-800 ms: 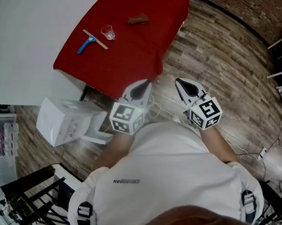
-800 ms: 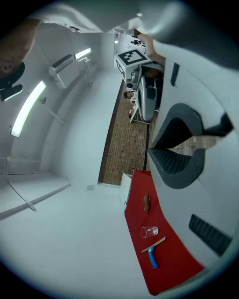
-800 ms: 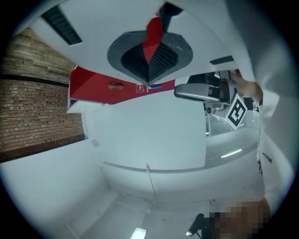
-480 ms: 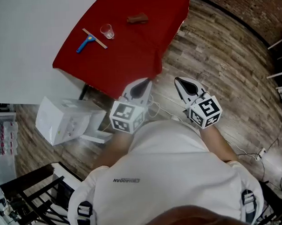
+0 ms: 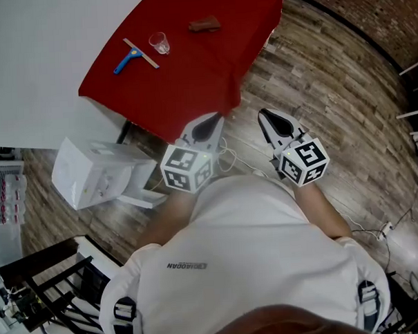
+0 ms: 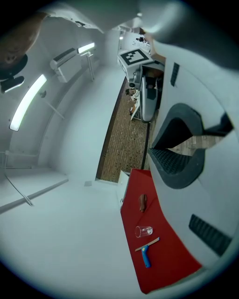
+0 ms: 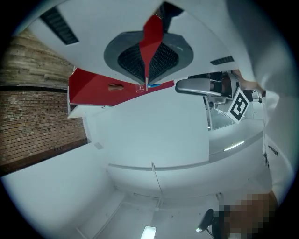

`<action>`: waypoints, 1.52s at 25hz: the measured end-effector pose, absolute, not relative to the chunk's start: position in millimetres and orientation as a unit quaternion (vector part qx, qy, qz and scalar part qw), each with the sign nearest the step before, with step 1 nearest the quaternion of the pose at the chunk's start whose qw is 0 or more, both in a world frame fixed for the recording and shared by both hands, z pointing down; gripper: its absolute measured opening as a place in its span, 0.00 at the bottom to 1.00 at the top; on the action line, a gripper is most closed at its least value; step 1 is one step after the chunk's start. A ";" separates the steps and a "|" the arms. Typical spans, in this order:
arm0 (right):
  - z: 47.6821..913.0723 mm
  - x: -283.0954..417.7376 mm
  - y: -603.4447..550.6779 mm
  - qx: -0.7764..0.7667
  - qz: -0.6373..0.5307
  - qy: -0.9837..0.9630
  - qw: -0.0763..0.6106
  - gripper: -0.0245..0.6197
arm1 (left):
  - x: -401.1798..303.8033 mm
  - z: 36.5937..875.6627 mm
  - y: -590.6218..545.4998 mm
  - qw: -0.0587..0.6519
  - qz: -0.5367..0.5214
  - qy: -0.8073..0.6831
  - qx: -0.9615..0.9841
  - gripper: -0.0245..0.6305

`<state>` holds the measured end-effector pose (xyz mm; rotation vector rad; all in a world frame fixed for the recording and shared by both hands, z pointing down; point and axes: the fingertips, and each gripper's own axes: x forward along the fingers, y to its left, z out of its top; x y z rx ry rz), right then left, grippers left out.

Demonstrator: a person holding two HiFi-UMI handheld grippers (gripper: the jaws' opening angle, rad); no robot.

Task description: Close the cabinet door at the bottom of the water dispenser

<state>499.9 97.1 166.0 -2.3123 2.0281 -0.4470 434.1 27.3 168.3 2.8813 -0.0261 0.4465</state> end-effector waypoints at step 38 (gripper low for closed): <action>176.7 450.0 128.7 -0.591 -0.149 0.793 -0.025 0.07 | 372.0 167.7 82.4 0.119 0.111 -0.193 0.968 0.03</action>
